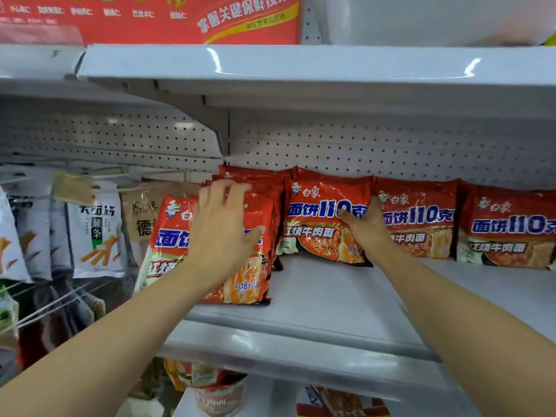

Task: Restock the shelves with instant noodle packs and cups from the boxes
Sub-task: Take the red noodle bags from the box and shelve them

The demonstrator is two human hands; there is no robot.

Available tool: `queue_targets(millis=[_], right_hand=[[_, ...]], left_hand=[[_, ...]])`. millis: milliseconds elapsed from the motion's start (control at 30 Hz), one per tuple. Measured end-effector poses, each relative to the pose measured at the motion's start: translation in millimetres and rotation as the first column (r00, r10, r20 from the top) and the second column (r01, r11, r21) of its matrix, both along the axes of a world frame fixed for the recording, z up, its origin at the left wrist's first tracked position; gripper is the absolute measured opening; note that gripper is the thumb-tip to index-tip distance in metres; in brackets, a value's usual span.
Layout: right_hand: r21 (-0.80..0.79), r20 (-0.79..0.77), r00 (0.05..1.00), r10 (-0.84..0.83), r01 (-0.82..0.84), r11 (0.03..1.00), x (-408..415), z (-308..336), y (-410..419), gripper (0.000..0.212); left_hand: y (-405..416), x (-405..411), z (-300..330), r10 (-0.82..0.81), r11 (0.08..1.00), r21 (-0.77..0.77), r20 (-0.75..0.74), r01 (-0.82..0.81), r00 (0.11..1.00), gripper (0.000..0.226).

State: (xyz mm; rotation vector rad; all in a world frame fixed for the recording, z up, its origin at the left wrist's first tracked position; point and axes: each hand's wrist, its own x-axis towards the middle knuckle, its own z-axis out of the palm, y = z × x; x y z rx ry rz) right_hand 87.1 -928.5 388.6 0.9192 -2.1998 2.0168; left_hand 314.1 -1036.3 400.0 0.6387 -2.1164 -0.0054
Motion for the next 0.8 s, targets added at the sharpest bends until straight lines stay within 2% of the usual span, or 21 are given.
queue_targets(millis=[267,467,567,633,800], right_hand=[[0.050,-0.026,0.999,-0.040,0.042,0.998,-18.0,-16.7,-6.2,0.050],[0.080,-0.086,0.990,-0.108,0.115,0.990,-17.9,-16.5,-6.6,0.058],[0.136,-0.174,0.973,-0.149,0.173,0.975,-11.4,-11.7,2.3,0.065],[0.237,-0.283,0.941,-0.185,0.256,0.937,-4.9,-6.8,12.9,0.069],[0.430,-0.451,0.887,-0.101,0.315,0.846,18.3,3.3,53.9,0.067]], left_hand=[[25.9,-31.3,10.9,-0.062,0.994,-0.084,0.058,0.067,0.996,0.060],[32.9,-37.5,7.5,-0.055,0.996,-0.067,0.112,0.063,0.992,0.062],[37.6,-38.9,6.5,-0.081,0.995,-0.047,0.135,0.088,0.987,0.063],[41.9,-40.0,6.7,-0.099,0.994,-0.036,0.152,0.106,0.983,0.064],[56.0,-43.4,9.4,-0.177,0.982,-0.022,0.196,0.185,0.964,0.064]])
